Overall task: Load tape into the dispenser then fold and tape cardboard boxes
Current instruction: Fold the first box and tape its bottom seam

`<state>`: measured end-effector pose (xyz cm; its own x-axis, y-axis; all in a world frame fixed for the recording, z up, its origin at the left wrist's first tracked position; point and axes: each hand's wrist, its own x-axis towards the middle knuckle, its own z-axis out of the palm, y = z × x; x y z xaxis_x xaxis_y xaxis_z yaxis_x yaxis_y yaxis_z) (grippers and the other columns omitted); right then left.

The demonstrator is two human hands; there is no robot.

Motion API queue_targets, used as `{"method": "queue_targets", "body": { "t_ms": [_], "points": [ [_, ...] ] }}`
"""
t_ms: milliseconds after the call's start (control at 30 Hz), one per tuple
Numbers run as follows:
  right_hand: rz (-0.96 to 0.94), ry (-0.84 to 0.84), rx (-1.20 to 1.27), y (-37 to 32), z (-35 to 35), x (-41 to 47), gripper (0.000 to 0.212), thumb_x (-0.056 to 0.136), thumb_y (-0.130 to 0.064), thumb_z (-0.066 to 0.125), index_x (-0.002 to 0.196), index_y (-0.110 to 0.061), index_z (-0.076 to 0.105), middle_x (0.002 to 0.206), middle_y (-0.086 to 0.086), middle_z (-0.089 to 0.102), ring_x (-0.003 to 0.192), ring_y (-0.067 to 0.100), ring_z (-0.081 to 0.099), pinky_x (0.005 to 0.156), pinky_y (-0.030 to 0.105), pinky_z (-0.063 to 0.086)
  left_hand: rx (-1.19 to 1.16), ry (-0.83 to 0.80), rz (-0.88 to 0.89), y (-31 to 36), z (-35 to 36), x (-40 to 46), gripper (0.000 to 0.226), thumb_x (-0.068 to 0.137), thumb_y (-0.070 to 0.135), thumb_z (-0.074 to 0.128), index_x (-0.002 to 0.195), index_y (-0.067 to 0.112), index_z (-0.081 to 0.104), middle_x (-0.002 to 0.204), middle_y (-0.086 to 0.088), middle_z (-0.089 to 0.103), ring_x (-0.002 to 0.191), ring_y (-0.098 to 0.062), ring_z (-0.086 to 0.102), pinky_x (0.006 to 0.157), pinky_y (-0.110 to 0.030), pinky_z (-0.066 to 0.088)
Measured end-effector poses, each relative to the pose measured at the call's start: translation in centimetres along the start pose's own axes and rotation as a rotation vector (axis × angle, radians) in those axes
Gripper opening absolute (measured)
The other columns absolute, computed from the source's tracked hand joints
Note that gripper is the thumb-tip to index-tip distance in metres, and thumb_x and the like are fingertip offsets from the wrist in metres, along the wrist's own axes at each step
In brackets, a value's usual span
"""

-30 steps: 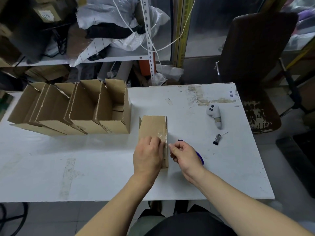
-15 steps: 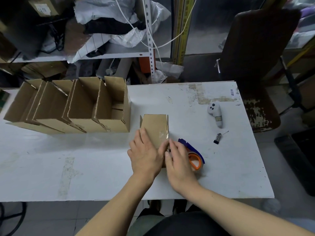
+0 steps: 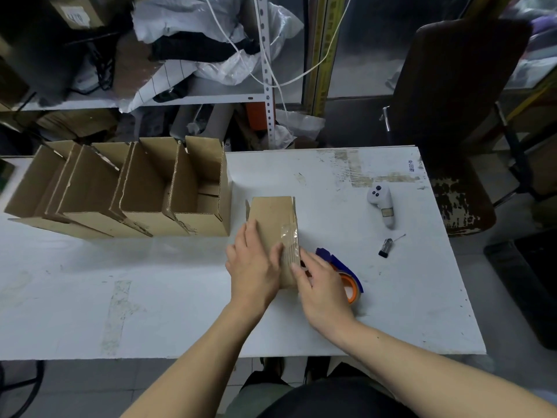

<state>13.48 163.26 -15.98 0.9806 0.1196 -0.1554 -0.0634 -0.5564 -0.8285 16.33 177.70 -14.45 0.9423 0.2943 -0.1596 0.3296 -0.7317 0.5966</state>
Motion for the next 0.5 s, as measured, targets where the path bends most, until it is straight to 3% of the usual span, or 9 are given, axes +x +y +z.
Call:
{"method": "queue_targets", "body": {
  "t_ms": [67, 133, 367, 433, 500],
  "points": [
    [0.006, 0.047, 0.056, -0.7, -0.4, 1.6, 0.025, 0.106, -0.035, 0.05, 0.123, -0.033, 0.068, 0.102, -0.017, 0.066, 0.098, 0.005, 0.06, 0.084, 0.029, 0.052, -0.002, 0.001, 0.028, -0.1, -0.3, 2.0, 0.069, 0.101, 0.043, 0.061, 0.158, 0.017, 0.033, 0.16, -0.006, 0.04, 0.139, -0.036, 0.04, 0.112, -0.042, 0.029],
    [0.035, 0.056, 0.104, -1.6, -0.8, 2.8, 0.022, 0.104, -0.033, 0.057, 0.122, -0.035, 0.071, 0.1, -0.018, 0.067, 0.096, 0.0, 0.062, 0.081, 0.017, 0.048, -0.007, -0.018, 0.032, -0.2, -0.4, 3.7, 0.07, 0.1, 0.044, 0.062, 0.158, 0.017, 0.034, 0.16, -0.006, 0.042, 0.14, -0.035, 0.041, 0.112, -0.04, 0.027],
    [0.124, -0.036, 0.194, -0.6, -1.4, 4.4, 0.036, 0.102, -0.039, 0.063, 0.137, -0.033, 0.066, 0.121, -0.02, 0.065, 0.107, -0.004, 0.063, 0.092, 0.009, 0.044, -0.075, -0.018, 0.085, -1.2, -0.9, 5.0, 0.071, 0.1, 0.042, 0.065, 0.158, 0.015, 0.036, 0.159, -0.008, 0.044, 0.144, -0.029, 0.039, 0.111, -0.026, 0.019],
    [0.131, -0.002, 0.029, 1.7, -2.3, 4.5, 0.037, 0.104, -0.026, 0.057, 0.141, -0.025, 0.063, 0.127, -0.014, 0.062, 0.122, 0.006, 0.055, 0.099, 0.009, 0.036, -0.1, -0.022, 0.1, -1.1, -1.2, 4.8, 0.071, 0.1, 0.042, 0.066, 0.158, 0.015, 0.036, 0.159, -0.007, 0.043, 0.145, -0.026, 0.037, 0.109, -0.02, 0.017],
    [0.197, -0.034, -0.308, 5.2, -3.2, 4.5, 0.051, 0.099, -0.02, 0.058, 0.149, -0.015, 0.049, 0.14, -0.001, 0.053, 0.134, 0.023, 0.042, 0.11, 0.024, 0.034, -0.123, -0.029, 0.098, -1.2, -1.4, 4.6, 0.072, 0.099, 0.042, 0.067, 0.159, 0.017, 0.036, 0.159, -0.005, 0.042, 0.143, -0.026, 0.036, 0.11, -0.021, 0.019]
  ]
}}
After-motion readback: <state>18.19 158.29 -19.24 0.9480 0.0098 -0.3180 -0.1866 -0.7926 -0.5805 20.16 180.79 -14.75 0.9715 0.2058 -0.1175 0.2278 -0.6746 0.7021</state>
